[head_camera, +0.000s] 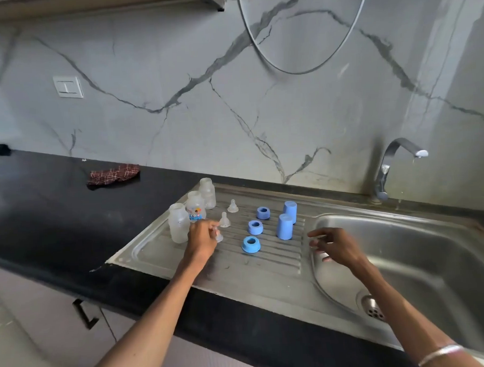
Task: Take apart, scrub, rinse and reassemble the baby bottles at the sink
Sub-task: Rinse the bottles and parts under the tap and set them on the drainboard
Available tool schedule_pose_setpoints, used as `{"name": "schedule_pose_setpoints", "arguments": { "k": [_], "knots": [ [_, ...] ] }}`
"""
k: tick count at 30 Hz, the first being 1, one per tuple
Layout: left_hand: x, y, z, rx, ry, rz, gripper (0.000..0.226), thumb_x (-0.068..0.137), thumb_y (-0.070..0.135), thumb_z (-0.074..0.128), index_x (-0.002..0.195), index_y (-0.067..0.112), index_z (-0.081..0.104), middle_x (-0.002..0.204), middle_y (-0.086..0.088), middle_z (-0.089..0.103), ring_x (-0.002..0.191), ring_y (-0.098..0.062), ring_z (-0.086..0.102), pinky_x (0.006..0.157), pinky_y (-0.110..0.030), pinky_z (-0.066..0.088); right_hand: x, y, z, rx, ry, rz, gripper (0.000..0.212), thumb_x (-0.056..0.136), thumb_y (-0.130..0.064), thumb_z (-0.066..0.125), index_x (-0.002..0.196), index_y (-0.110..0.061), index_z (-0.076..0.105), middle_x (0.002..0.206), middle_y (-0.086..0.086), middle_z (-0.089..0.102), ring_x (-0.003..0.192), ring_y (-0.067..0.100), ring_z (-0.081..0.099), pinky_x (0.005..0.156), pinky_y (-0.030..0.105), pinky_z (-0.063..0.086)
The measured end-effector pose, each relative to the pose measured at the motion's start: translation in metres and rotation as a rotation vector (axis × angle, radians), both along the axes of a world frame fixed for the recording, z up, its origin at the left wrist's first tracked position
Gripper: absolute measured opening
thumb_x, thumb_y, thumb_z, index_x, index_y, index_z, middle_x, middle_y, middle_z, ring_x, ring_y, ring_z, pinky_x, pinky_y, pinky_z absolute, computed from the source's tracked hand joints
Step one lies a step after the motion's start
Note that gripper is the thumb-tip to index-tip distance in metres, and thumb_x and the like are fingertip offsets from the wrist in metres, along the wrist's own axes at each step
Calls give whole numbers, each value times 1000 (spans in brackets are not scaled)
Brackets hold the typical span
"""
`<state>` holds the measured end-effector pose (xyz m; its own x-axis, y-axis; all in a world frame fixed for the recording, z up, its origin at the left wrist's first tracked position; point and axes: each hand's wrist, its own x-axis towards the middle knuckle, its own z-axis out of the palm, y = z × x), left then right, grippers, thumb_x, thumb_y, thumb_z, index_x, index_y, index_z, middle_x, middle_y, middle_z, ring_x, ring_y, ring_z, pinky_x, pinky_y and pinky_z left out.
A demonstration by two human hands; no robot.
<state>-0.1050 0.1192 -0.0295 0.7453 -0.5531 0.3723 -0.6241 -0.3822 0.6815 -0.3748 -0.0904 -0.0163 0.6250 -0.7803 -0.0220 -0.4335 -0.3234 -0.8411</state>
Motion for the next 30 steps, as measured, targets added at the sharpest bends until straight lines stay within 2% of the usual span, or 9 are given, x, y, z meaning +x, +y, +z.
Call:
{"name": "schedule_pose_setpoints", "arguments": {
  "k": [4, 9, 13, 16, 20, 23, 26, 28, 30],
  "knots": [
    [-6, 2, 0, -2, 10, -13, 37, 88, -3, 63, 123, 8, 69, 105, -9, 69, 98, -22, 65, 84, -22, 46, -8, -7, -8, 7, 10, -1, 23, 95, -3, 59, 104, -19, 72, 85, -1, 76, 76, 17, 73, 55, 28, 56],
    [-37, -8, 17, -68, -191, -52, 36, 89, 3, 69, 124, 8, 67, 119, -11, 64, 112, -26, 60, 95, -30, 46, -20, -13, -8, -6, 23, -14, 24, 94, -1, 58, 103, -18, 73, 86, 3, 76, 78, 19, 72, 55, 27, 57],
    [-88, -51, 34, -144, -223, -215, 23, 96, 8, 58, 113, 10, 72, 108, -7, 70, 97, -23, 65, 84, -33, 51, -45, -25, -8, -83, 40, -18, 23, 91, -1, 63, 103, -15, 75, 83, 0, 77, 79, 20, 74, 65, 31, 61],
    [-139, -94, 34, -148, -236, -358, 20, 97, 8, 56, 106, 8, 73, 101, -7, 73, 91, -19, 63, 75, -26, 42, -74, -38, -7, -141, 93, -40, 19, 90, -7, 67, 101, -19, 76, 82, 1, 77, 70, 19, 72, 68, 27, 60],
    [-201, -142, 24, -95, -215, -546, 22, 97, 12, 54, 108, 12, 74, 106, -5, 75, 101, -25, 67, 88, -35, 51, -114, -56, -7, -181, 207, -39, 20, 91, -8, 65, 99, -23, 75, 83, -3, 73, 63, 8, 63, 65, 14, 50],
    [-246, -176, 10, 80, -177, -657, 27, 100, 20, 53, 119, 13, 71, 120, -7, 71, 114, -26, 63, 99, -36, 49, -153, -74, -14, -206, 356, -51, 17, 92, -16, 65, 103, -18, 77, 81, -7, 67, 78, 10, 61, 79, 20, 45],
    [-278, -207, -8, 297, -139, -731, 33, 101, 32, 48, 124, 18, 68, 127, -8, 67, 122, -29, 59, 101, -41, 49, -186, -90, -26, -196, 570, -26, 19, 91, -17, 65, 104, -20, 77, 100, -5, 74, 96, 11, 66, 88, 24, 50],
    [-295, -221, -15, 424, -107, -767, 33, 102, 35, 47, 120, 17, 68, 129, -11, 65, 123, -32, 57, 100, -43, 50, -200, -100, -35, -147, 702, 24, 22, 88, -8, 63, 103, -16, 77, 103, -2, 75, 93, 11, 69, 84, 25, 54],
    [-308, -233, -16, 511, -113, -814, 32, 103, 32, 48, 110, 10, 70, 122, -18, 66, 114, -36, 60, 92, -43, 52, -208, -109, -43, -115, 854, 52, 18, 84, -9, 66, 97, -12, 77, 94, 3, 76, 86, 16, 72, 79, 27, 58]
  ]
}}
